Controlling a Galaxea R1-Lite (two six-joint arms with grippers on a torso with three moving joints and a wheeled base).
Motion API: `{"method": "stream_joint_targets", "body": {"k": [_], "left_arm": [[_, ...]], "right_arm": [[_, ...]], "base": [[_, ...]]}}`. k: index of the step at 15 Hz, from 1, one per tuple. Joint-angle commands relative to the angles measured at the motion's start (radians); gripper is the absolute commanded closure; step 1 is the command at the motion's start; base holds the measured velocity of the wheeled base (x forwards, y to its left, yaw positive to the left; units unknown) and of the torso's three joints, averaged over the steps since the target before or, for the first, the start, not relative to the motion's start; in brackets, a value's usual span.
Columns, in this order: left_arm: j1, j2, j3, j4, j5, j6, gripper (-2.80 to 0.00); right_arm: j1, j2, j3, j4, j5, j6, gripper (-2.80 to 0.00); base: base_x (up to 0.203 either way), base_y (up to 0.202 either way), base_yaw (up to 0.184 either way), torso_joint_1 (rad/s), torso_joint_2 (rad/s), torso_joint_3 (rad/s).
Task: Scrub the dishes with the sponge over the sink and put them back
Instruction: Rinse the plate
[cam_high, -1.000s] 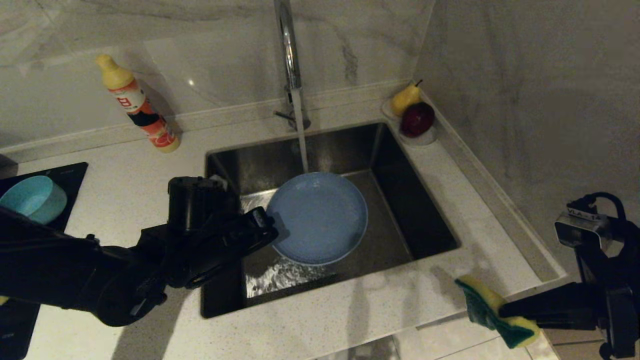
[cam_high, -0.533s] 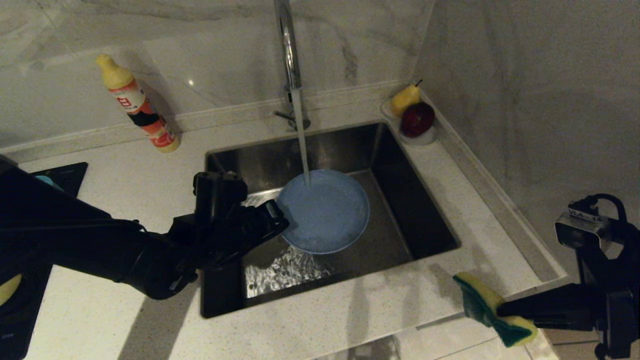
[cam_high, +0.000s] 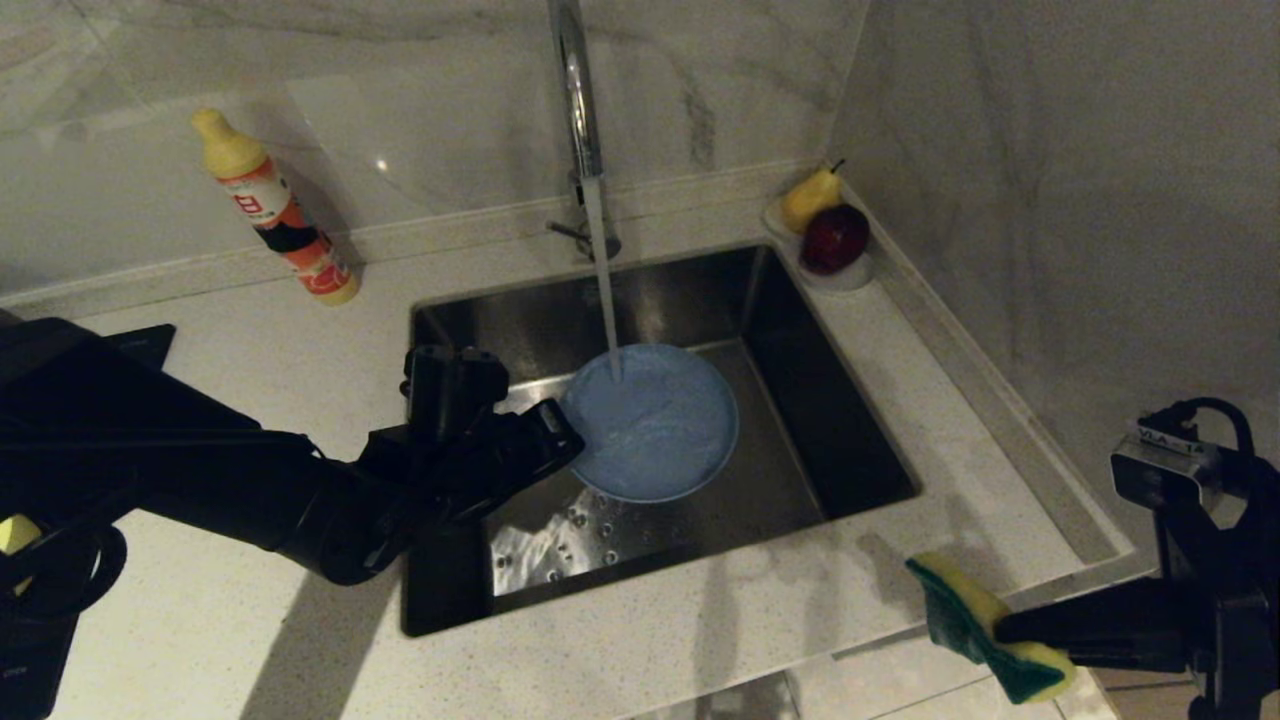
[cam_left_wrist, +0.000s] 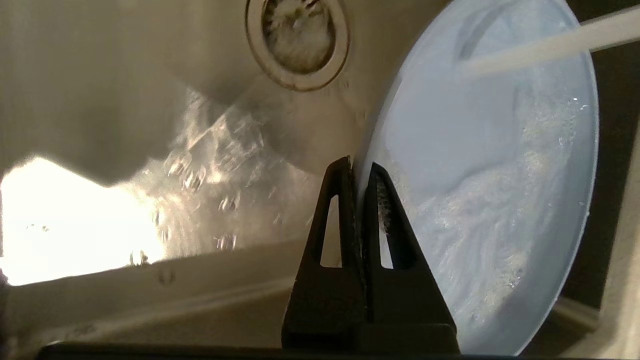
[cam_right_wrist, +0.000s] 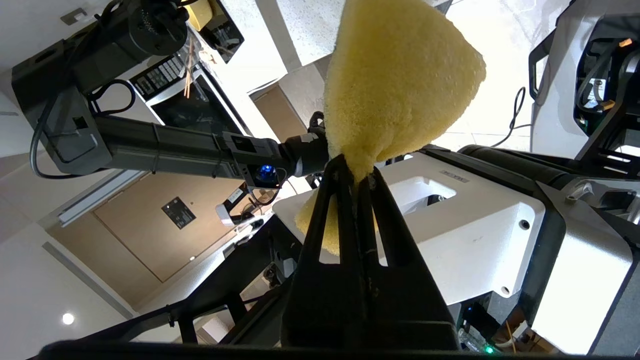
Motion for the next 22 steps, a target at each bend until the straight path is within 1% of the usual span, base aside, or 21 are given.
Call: {"method": "stream_joint_targets", "body": {"k": [1, 4, 6, 7, 8, 9, 10, 11, 12, 13, 15, 16, 17, 19, 20, 22], "left_arm": [[-0.002, -0.001, 0.011, -0.005, -0.013, -0.005, 0.00], [0.000, -0.006, 0.016, -0.001, -0.015, -0.003, 0.00], [0.001, -0.018, 0.041, 0.001, -0.003, 0.007, 0.00], [0.002, -0.035, 0.054, 0.001, 0.006, 0.017, 0.00], [0.007, -0.052, 0.067, -0.001, 0.024, 0.043, 0.00], [0.013, -0.068, 0.084, -0.006, 0.060, 0.099, 0.00], [0.018, -0.085, 0.096, -0.011, 0.124, 0.154, 0.00], [0.021, -0.112, 0.104, -0.012, 0.174, 0.190, 0.00], [0.025, -0.139, 0.117, -0.012, 0.201, 0.217, 0.00], [0.033, -0.174, 0.134, -0.012, 0.213, 0.261, 0.00], [0.056, -0.239, 0.182, -0.018, 0.245, 0.365, 0.00], [0.070, -0.263, 0.216, -0.039, 0.284, 0.423, 0.00], [0.081, -0.278, 0.250, -0.099, 0.318, 0.464, 0.00], [0.093, -0.300, 0.340, -0.261, 0.354, 0.547, 0.00], [0.097, -0.311, 0.392, -0.357, 0.367, 0.611, 0.00], [0.106, -0.322, 0.458, -0.568, 0.382, 0.737, 0.00]], "right_arm": [[0.001, 0.003, 0.004, 0.002, 0.005, 0.003, 0.00], [-0.001, 0.006, 0.004, 0.002, 0.006, 0.004, 0.00], [-0.001, 0.012, 0.008, 0.001, 0.007, 0.004, 0.00], [-0.001, 0.012, 0.013, 0.000, 0.011, 0.003, 0.00], [-0.001, 0.018, 0.019, -0.006, 0.015, 0.003, 0.00], [-0.002, 0.021, 0.024, -0.017, 0.015, 0.004, 0.00], [-0.003, 0.023, 0.031, -0.031, 0.014, 0.005, 0.00], [-0.010, 0.025, 0.035, -0.041, 0.015, 0.005, 0.00], [-0.013, 0.026, 0.036, -0.041, 0.015, 0.005, 0.00], [-0.015, 0.026, 0.045, -0.042, 0.015, 0.005, 0.00], [-0.015, 0.024, 0.052, -0.041, 0.014, 0.005, 0.00], [-0.015, 0.019, 0.052, -0.041, 0.014, 0.007, 0.00], [-0.016, 0.015, 0.051, -0.043, 0.013, 0.008, 0.00], [-0.046, 0.027, 0.052, -0.043, 0.010, 0.005, 0.00], [-0.059, 0.042, 0.054, -0.043, 0.011, 0.002, 0.00], [-0.062, 0.074, 0.056, -0.043, 0.012, -0.003, 0.00]], "base": [[0.000, 0.000, 0.000, 0.000, 0.00, 0.000], [0.000, 0.000, 0.000, 0.000, 0.00, 0.000], [0.000, 0.000, 0.000, 0.000, 0.00, 0.000], [0.000, 0.000, 0.000, 0.000, 0.00, 0.000], [0.000, 0.000, 0.000, 0.000, 0.00, 0.000], [0.000, 0.000, 0.000, 0.000, 0.00, 0.000], [0.000, 0.000, 0.000, 0.000, 0.00, 0.000], [0.000, 0.000, 0.000, 0.000, 0.00, 0.000], [0.000, 0.000, 0.000, 0.000, 0.00, 0.000], [0.000, 0.000, 0.000, 0.000, 0.00, 0.000], [0.000, 0.000, 0.000, 0.000, 0.00, 0.000], [0.000, 0.000, 0.000, 0.000, 0.00, 0.000], [0.000, 0.000, 0.000, 0.000, 0.00, 0.000], [0.000, 0.000, 0.000, 0.000, 0.00, 0.000], [0.000, 0.000, 0.000, 0.000, 0.00, 0.000], [0.000, 0.000, 0.000, 0.000, 0.00, 0.000]]}}
